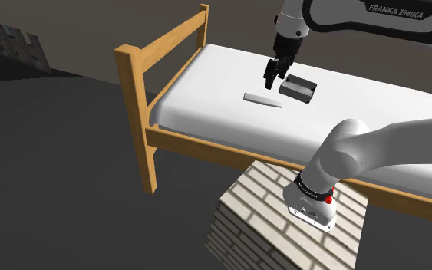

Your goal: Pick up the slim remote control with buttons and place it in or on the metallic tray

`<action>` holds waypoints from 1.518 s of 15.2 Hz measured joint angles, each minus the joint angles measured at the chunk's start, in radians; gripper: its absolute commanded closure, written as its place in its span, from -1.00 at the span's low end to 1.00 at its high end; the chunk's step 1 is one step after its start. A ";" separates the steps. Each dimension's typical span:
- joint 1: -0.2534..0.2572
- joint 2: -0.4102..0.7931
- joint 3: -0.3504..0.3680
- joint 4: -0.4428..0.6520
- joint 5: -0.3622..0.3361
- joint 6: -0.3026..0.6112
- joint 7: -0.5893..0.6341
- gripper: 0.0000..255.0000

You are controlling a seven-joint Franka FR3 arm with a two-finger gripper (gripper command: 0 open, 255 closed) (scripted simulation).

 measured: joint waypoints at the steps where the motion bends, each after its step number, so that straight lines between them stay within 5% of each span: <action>1: 0.000 0.000 0.000 0.000 0.000 0.000 0.000 -1.00; 10: -0.022 0.043 -0.218 -0.103 -0.120 0.177 -0.281 -1.00; 17: -0.017 0.218 -0.418 -0.097 -0.186 0.374 -0.531 -1.00; 23: 0.023 0.414 -0.587 -0.036 -0.166 0.523 -0.767 -1.00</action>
